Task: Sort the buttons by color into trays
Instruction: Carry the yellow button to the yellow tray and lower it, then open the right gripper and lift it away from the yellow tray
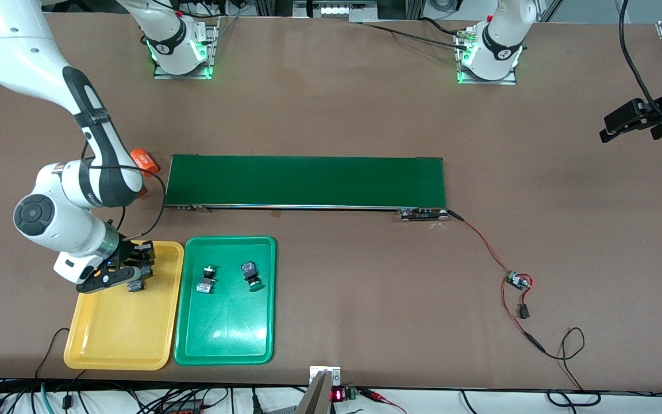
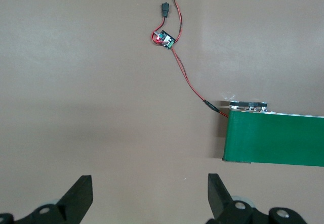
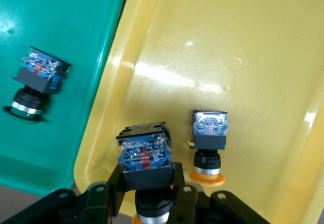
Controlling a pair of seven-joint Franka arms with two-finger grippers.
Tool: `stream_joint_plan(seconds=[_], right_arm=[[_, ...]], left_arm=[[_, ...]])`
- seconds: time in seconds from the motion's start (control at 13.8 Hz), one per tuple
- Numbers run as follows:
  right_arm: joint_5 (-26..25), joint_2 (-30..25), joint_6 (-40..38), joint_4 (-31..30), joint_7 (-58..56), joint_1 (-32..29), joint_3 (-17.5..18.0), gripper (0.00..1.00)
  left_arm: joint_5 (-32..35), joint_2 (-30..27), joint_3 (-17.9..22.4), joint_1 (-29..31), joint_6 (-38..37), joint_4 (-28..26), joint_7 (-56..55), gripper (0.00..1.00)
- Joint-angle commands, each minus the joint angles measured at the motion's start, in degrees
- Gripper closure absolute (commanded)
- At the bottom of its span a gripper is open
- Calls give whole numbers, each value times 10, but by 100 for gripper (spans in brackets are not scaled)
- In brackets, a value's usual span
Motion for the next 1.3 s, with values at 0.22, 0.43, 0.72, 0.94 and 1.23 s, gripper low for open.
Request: stream_joint_plan(seconds=[0.22,0.43,0.72,0.94,1.23], right_arm=[[-5,28,7,31,2,6,-7,24],[-5,24,6,32,1,7,-7,10],[-6,-1,-12,25,2,8,-7,0],[-4,-71,-139,24,34,10,-6,0],[4,-174,-313,25,84,12,0,0]], left_arm=[[2,-5,-5,0,-5,-1,8,0],[2,-5,-5,0,-5,-1,8,0],[2,-5,-5,0,-5,-1,8,0],[2,-5,-5,0,-5,-1,8,0],[1,-7,-5,1,-5,-1,8,0]])
